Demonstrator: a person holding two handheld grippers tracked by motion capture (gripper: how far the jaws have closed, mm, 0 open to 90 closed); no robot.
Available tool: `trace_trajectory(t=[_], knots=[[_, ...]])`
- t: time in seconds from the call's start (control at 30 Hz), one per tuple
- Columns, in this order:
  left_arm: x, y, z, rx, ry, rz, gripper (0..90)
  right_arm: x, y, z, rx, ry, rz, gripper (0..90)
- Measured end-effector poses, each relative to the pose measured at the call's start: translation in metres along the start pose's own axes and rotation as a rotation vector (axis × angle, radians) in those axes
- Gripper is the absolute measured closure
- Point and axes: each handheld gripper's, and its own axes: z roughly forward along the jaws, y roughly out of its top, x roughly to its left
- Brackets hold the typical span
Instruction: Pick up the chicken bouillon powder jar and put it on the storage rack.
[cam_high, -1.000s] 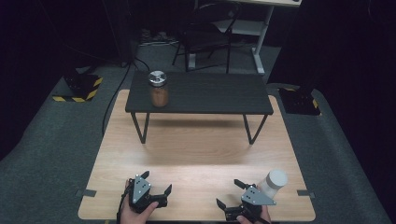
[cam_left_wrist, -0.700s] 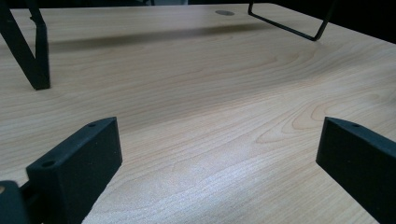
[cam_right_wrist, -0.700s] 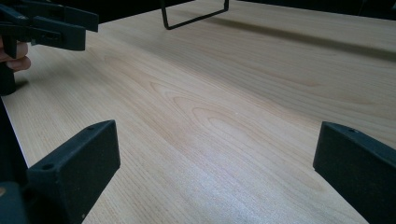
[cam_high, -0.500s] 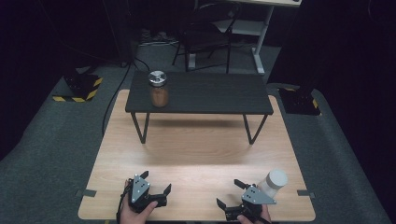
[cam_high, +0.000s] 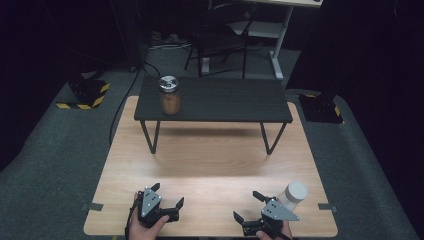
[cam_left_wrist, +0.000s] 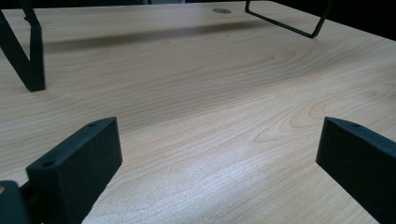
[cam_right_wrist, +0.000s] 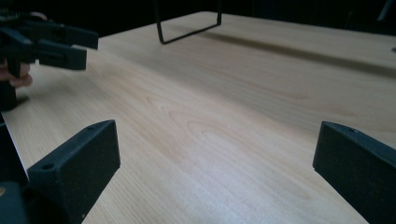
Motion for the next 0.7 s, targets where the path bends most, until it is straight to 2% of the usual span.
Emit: trace_trajectory(t=[0.13,0.17,0.23,0.27,0.4,0.47,0.5,0.6,0.63,0.7], knots=[[0.001,0.000,0.000,0.001,-0.005,0.004,0.4,0.004,0.004,-0.011,-0.042,-0.023,-0.010,0.0],[0.001,0.000,0.000,0.001,-0.005,0.002,0.4,0.006,0.007,-0.018,-0.064,-0.041,-0.023,0.0],[0.001,0.000,0.000,0.001,-0.006,0.002,0.4,0.007,0.008,-0.022,-0.075,-0.050,-0.023,0.0],[0.001,0.000,0.000,0.001,-0.006,0.003,0.4,0.008,0.010,-0.029,-0.101,-0.068,-0.023,0.0],[0.001,0.000,0.000,0.000,-0.009,0.005,0.4,0.008,0.014,-0.039,-0.135,-0.103,-0.027,0.0],[0.001,0.001,0.001,0.002,-0.014,0.006,0.4,0.010,0.017,-0.049,-0.155,-0.159,-0.043,0.0],[0.001,0.001,0.001,0.002,-0.014,0.006,0.4,0.010,0.017,-0.049,-0.155,-0.159,-0.043,0.0],[0.001,0.001,0.001,0.001,-0.017,0.004,0.4,0.009,0.019,-0.059,-0.168,-0.218,-0.059,0.0],[0.001,0.001,0.001,0.001,-0.017,0.004,0.4,0.009,0.019,-0.059,-0.168,-0.218,-0.059,0.0],[0.001,0.001,0.001,0.002,-0.018,0.004,0.4,0.008,0.019,-0.065,-0.172,-0.253,-0.067,0.0]])
